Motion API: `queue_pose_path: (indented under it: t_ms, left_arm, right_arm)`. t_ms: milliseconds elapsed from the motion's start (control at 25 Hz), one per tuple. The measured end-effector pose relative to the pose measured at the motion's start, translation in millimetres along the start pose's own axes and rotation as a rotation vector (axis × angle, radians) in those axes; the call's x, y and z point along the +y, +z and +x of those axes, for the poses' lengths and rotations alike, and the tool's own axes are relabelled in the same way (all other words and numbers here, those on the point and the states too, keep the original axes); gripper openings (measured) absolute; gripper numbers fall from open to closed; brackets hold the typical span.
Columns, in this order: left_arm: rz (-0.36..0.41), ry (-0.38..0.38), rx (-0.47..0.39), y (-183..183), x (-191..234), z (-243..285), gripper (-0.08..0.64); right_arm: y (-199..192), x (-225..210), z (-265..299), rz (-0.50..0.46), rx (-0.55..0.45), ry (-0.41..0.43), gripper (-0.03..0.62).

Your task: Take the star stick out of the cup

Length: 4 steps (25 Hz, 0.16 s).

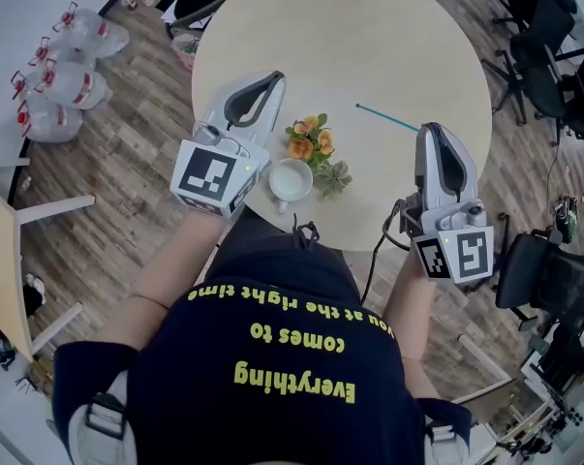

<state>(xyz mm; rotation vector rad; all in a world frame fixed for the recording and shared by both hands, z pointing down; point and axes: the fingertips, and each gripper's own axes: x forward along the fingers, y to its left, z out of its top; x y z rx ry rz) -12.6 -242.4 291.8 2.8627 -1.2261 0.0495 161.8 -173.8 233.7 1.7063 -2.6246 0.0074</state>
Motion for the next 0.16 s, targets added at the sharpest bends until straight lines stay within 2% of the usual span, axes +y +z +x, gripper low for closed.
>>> queue_pose_path:
  t_ms: [160]
  left_arm:
    - [-0.004,-0.006,0.001,-1.1,1.5,2.1,0.002]
  right_arm:
    - [-2.5,-0.6,2.3,0.003,0.013,0.0,0.029]
